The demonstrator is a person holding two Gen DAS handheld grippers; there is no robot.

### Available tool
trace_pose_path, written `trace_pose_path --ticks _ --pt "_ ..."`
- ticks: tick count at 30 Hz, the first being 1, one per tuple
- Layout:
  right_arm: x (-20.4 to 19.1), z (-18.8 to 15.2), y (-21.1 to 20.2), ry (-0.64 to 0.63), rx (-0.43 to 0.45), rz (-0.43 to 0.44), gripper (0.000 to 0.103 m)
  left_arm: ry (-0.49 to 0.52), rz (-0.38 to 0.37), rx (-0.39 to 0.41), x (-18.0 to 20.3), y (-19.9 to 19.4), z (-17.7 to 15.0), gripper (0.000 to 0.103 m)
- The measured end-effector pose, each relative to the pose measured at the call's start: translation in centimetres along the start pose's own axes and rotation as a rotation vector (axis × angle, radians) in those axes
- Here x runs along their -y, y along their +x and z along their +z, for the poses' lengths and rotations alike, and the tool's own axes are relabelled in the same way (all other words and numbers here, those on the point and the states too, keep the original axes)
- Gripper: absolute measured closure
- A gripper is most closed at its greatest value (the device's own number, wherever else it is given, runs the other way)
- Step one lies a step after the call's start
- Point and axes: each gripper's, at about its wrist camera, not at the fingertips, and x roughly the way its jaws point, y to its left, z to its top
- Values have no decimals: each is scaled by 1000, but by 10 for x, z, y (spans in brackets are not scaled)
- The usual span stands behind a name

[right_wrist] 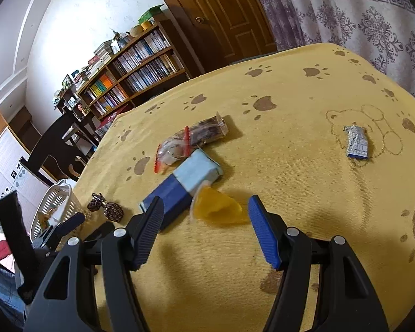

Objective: Organize snacks
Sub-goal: 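Lower the left gripper onto the dark purple wrapped chocolate and close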

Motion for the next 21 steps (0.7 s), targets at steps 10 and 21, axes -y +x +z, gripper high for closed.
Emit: trace_pose_path --ticks 10,21 --pt "8 6 2 -17 7 -12 39 -109 -54 -91 -15 44 17 4" --pt "18 11 6 2 4 -23 39 -84 -107 -60 -9 58 35 43"
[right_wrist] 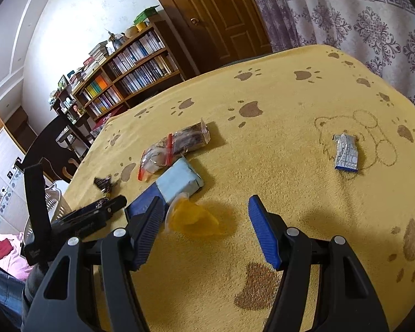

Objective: Organize snacks
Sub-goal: 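Lower the left gripper onto the dark purple wrapped chocolate and close, then grasp the yellow jelly cup with right gripper while left lifts the chocolate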

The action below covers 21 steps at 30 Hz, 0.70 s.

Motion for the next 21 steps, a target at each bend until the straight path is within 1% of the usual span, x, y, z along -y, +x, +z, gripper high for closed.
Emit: trace_pose_path --ticks 6,12,13,14,15,16,19,21 --pt "2 -1 4 4 -7 -7 39 36 5 9 3 -4 -7 44" --pt "4 -3 9 8 -18 -19 39 41 0 11 1 -12 -17 45" --pt "4 -3 10 9 -20 -20 39 41 9 11 1 -12 -17 47" --pt "4 -4 11 8 -22 -22 39 39 33 12 1 -12 -17 54" --pt "4 -4 12 7 -24 -23 39 37 48 14 0 -13 -18 65" --pt "3 -5 12 4 -24 -24 39 30 55 17 -2 -14 -18 70" --pt "4 -4 11 1 -19 -26 39 17 32 27 -6 -19 -20 71" --pt "7 -3 12 8 -18 -29 39 18 30 40 -6 -24 -22 71"
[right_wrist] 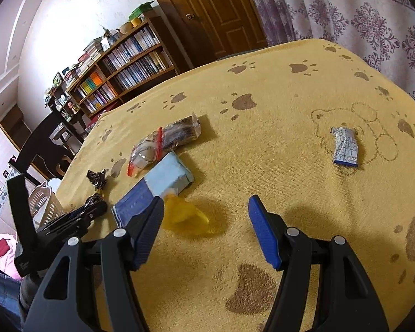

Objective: Organize snacks
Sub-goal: 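Grasp the yellow jelly cup with right gripper while left lifts the chocolate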

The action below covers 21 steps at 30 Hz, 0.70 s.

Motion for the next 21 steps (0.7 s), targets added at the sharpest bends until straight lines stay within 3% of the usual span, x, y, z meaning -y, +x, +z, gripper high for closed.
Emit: trace_pose_path --ticks 7,15,21 --pt "8 -1 7 26 -25 14 39 11 -11 68 4 -29 1 71" --pt "-16 -11 15 -81 -60 71 39 21 -25 127 8 -64 6 71" --pt "-35 -5 21 -174 -64 49 35 17 -34 178 4 -89 9 71"
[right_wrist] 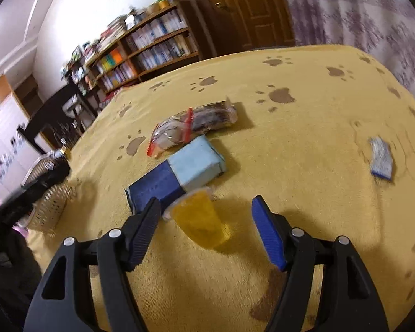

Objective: Organize snacks
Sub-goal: 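Grasp the yellow jelly cup with right gripper while left lifts the chocolate, then drop the chocolate into the basket with left gripper while right carries the jelly cup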

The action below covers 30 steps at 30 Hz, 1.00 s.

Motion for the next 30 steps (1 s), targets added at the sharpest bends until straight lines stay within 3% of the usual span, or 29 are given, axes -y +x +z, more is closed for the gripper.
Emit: trace_pose_path --ticks 9,12,15,26,30 --pt "-31 -2 23 -133 -66 -20 35 -35 21 51 -23 -25 6 71" --pt "-39 -3 32 -188 -81 -79 42 -55 40 61 -35 -30 6 71" --pt "-39 -4 33 -211 -79 -117 58 -80 62 67 -48 -34 8 71" --pt "-29 -5 21 -129 -58 -96 59 -122 116 96 -79 -49 9 71" --pt "-28 -3 11 -96 -35 -64 59 -122 170 119 -90 -57 9 71"
